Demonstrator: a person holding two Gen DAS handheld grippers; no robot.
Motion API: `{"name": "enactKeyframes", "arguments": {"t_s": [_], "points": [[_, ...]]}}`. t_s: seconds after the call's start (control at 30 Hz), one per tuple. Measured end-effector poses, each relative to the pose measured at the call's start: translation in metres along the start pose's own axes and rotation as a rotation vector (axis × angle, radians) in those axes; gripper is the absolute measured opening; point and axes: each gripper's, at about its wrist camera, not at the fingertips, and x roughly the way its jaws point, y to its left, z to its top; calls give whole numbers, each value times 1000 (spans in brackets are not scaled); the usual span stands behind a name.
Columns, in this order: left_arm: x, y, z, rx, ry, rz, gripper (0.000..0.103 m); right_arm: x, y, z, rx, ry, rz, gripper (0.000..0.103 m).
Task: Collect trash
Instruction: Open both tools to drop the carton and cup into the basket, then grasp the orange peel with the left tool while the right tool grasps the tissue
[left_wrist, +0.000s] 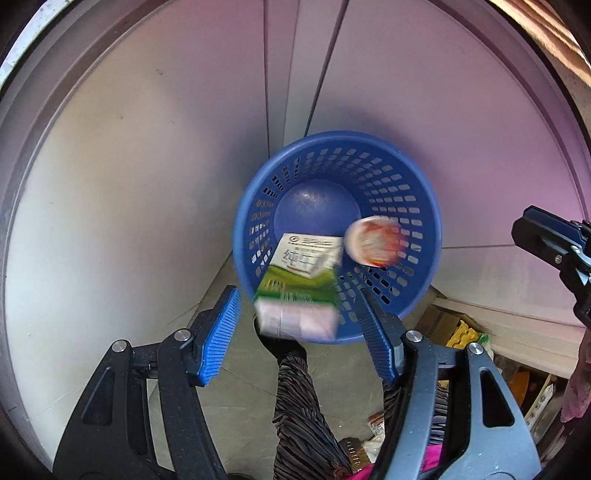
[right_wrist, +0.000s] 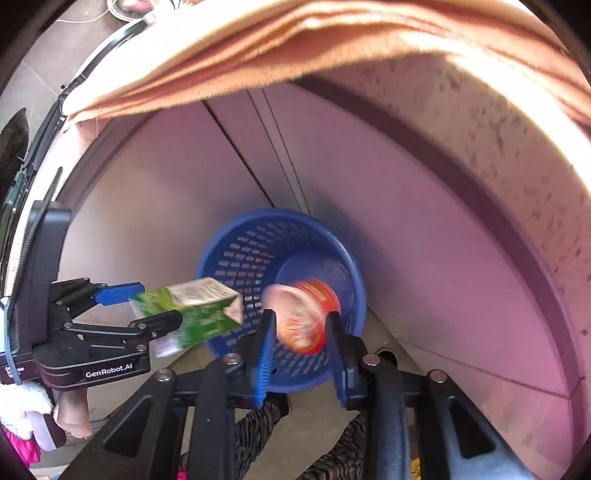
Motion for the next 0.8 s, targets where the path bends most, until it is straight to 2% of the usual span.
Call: {"name": "enactKeyframes", "arguments": {"t_s": [0.23, 0.6, 0.8], "points": [[-17, 2, 4, -7, -25, 2, 66, -14, -5, 5, 12, -18, 14, 30], [-87, 2, 16, -17, -151, -20, 66, -66, -13, 19, -38, -100, 60, 32], [-131, 6, 30, -51, -242, -22, 66, -102, -22, 32, -47, -169, 89, 46]]}}
